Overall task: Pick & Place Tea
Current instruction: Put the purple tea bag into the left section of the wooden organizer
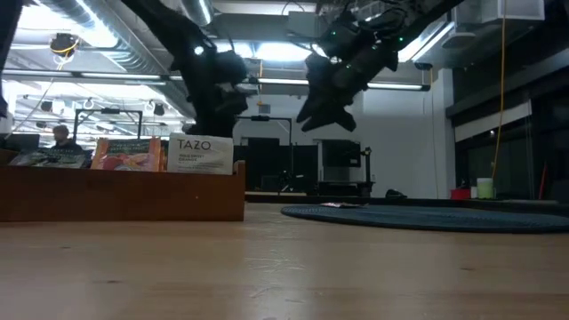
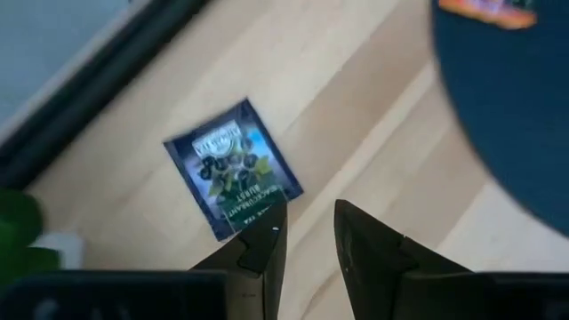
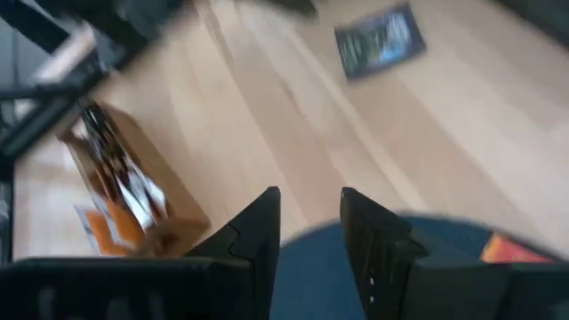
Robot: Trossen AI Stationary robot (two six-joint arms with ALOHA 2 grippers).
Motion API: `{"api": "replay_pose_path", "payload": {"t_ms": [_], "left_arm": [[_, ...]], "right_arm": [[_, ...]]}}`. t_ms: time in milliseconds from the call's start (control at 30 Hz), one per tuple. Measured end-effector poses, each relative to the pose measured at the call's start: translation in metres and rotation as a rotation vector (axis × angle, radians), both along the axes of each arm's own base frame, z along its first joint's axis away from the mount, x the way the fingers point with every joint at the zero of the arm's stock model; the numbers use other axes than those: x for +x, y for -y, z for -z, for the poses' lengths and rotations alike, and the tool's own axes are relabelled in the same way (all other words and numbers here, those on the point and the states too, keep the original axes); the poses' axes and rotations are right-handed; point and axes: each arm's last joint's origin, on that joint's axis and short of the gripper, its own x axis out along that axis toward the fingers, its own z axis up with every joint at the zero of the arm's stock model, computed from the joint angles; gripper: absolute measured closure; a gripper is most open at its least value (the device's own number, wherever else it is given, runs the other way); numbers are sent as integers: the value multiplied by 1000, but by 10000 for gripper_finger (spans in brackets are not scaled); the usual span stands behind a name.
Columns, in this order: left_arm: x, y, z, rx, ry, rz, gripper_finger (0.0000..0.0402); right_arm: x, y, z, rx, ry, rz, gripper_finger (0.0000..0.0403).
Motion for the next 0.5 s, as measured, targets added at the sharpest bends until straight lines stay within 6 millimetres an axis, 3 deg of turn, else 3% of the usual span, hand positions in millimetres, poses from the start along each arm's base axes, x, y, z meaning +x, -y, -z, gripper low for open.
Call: {"api": "replay_pose_path", "payload": {"t_ms": [233,367,500], "left_arm": [[7,-10,34,-56,-81,-3,350],[6,-16,41,0,-134,2,394],[4,-24,48,22,-165,-18,399]], "right_arm": [[8,4,-10,-38,121,19,281],[8,5,-10,-26,133,37,281],[8,6,-10,-25,133,38,281]]}}
